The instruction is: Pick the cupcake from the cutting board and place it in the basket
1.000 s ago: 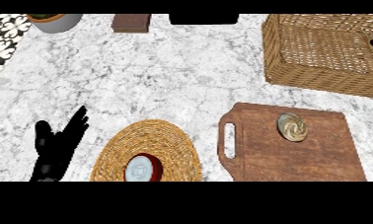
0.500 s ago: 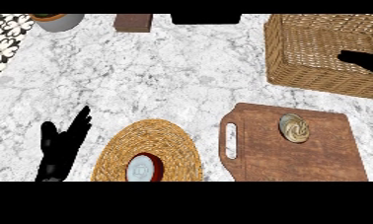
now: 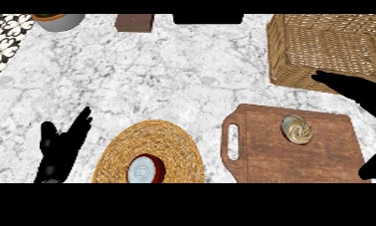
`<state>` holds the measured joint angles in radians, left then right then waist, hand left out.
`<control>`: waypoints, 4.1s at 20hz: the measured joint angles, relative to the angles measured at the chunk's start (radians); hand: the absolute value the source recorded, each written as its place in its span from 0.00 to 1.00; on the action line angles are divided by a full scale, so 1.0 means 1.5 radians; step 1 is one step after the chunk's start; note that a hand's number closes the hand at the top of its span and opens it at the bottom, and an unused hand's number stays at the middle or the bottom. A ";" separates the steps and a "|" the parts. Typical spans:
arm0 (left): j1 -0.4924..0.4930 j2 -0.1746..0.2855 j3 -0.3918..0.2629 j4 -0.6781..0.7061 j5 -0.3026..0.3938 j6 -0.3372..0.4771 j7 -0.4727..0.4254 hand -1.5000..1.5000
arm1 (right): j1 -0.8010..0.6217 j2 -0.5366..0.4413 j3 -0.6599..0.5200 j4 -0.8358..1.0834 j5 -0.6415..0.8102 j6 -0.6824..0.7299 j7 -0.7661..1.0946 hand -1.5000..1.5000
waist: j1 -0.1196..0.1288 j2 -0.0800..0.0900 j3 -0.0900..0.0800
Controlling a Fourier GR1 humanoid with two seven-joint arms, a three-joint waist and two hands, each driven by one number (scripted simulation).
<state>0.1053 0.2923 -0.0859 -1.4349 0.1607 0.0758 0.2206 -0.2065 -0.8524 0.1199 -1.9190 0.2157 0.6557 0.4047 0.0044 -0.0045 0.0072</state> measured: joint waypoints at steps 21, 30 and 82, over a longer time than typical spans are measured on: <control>0.006 -0.029 0.025 -0.006 -0.033 -0.016 0.008 0.50 | 0.028 0.138 0.036 0.161 0.248 -0.082 -0.176 0.00 | -0.001 -0.001 0.001; 0.005 -0.040 0.029 -0.005 -0.048 -0.023 0.008 0.50 | 0.022 0.186 0.054 0.205 0.315 -0.098 -0.193 0.00 | -0.001 -0.001 0.001; 0.015 -0.063 0.072 -0.013 -0.070 -0.065 0.012 0.50 | -0.121 0.561 0.067 0.279 0.490 -0.427 0.100 1.00 | -0.003 -0.004 0.003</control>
<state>0.1272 0.1975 0.0227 -1.4547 0.0554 -0.0216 0.2379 -0.3879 -0.0102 0.2199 -1.5003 0.9500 0.0157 0.5549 -0.0004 -0.0099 0.0116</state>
